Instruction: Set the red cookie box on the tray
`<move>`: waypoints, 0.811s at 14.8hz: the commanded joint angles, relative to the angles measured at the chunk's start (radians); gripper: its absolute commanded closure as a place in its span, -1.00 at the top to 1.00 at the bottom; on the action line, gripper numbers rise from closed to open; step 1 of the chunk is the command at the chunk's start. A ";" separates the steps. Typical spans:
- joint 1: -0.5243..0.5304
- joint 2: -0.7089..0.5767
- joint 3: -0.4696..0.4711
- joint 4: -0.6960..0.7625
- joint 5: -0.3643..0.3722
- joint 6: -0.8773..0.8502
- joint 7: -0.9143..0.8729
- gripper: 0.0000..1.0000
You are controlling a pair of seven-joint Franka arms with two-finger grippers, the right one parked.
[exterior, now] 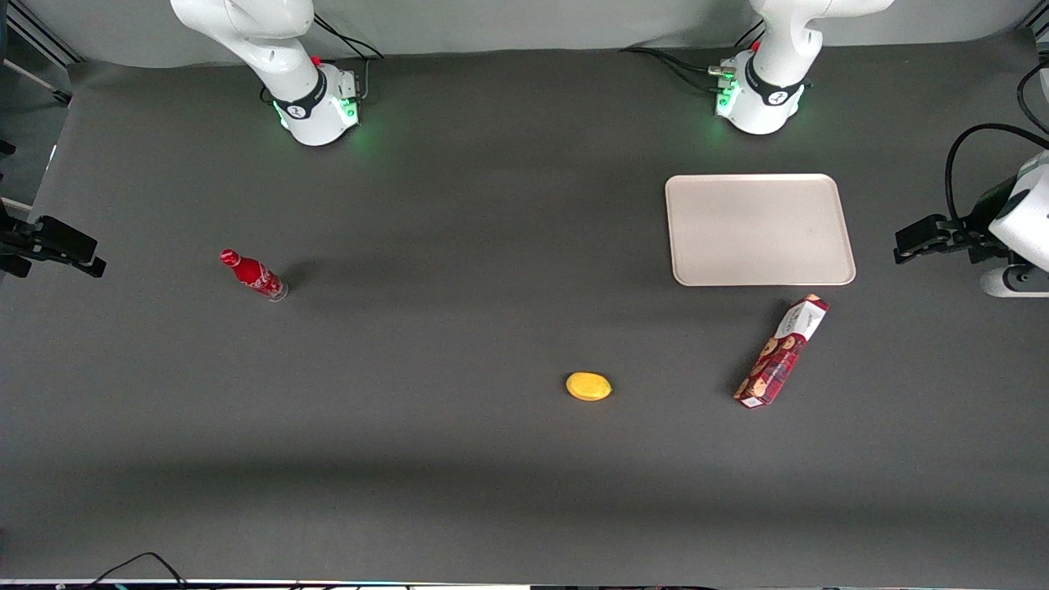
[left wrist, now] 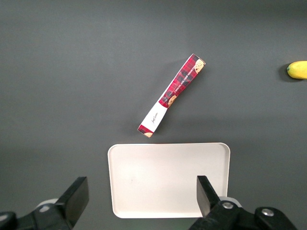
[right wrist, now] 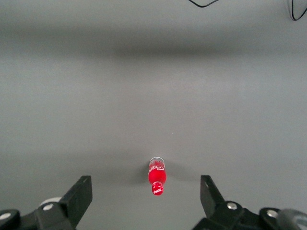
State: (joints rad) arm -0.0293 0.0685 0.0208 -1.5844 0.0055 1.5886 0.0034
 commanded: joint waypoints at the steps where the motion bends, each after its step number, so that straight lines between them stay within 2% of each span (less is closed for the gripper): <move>1: -0.004 0.007 -0.001 0.026 0.008 -0.006 0.012 1.00; 7: -0.004 0.046 -0.002 -0.018 0.010 0.036 0.027 1.00; 9: -0.004 0.082 -0.041 -0.116 0.010 0.118 0.102 1.00; 12: -0.006 0.112 -0.054 -0.336 -0.001 0.365 0.197 1.00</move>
State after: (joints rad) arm -0.0311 0.1621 -0.0207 -1.7302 0.0075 1.7598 0.1034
